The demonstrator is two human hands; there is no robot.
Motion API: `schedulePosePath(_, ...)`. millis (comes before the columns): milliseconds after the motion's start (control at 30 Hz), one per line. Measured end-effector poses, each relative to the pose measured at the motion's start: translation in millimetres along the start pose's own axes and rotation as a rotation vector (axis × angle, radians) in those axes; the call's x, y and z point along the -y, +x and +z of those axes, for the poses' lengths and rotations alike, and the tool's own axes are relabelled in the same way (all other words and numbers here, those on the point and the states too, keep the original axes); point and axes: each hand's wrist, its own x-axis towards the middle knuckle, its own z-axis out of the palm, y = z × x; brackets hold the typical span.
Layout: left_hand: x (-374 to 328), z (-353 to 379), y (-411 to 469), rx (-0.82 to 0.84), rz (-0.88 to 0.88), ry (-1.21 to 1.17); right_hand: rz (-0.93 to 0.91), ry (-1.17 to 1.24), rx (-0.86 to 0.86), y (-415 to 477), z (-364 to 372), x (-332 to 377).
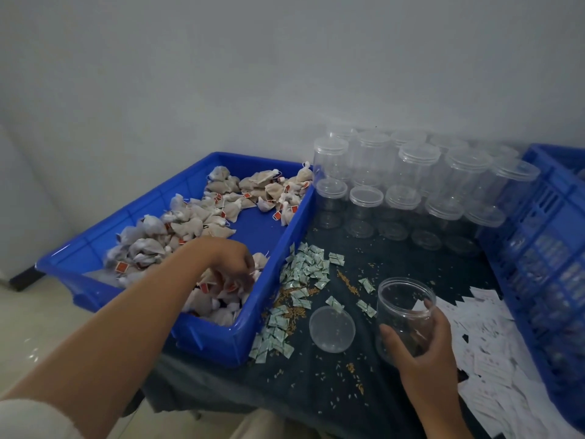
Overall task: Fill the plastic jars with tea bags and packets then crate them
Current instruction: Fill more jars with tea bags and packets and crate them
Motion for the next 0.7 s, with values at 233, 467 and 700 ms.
schedulePosePath(233,13.6,22.5,-34.4,-0.448,0.044,-0.007,-0.023,-0.034,0.019,-2.4,-1.4,6.5)
schedulePosePath(467,13.2,19.8,-55.7,-0.613,0.072,-0.104,-0.048,-0.061,0.023,-3.2,-2.0,2.3)
schedulePosePath(700,6.7,16.7,-66.1,-0.771,0.051,-0.288,-0.064,-0.055,0.032,-0.5,-2.0,-3.6)
